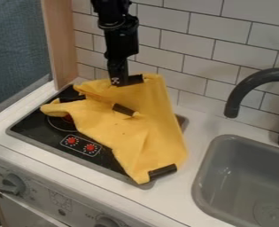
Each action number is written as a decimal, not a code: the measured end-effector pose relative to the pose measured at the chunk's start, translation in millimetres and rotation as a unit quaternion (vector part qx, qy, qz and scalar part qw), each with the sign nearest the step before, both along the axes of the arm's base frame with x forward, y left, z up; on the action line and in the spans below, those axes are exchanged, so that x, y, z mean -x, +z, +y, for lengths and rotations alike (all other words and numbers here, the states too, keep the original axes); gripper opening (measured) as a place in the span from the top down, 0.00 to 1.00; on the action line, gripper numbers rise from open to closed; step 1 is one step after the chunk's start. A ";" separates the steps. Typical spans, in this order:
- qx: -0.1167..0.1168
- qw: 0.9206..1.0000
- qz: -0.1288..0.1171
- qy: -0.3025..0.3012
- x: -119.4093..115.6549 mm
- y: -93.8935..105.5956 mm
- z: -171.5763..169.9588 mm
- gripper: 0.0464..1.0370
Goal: Unfold the cloth from bottom to top
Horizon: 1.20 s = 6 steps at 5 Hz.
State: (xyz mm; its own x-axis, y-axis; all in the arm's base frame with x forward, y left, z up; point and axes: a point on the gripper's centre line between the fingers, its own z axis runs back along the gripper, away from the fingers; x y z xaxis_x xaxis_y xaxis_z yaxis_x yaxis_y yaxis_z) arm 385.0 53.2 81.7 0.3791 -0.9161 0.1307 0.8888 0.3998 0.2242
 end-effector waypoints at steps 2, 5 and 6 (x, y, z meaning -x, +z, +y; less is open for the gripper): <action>-0.011 0.999 -0.021 -0.039 -34.7 -22.4 4.3 1.00; 0.018 0.997 -0.009 -0.080 -67.9 -61.7 -1.5 0.97; 0.014 0.996 0.001 -0.085 -67.4 -65.3 -0.1 0.82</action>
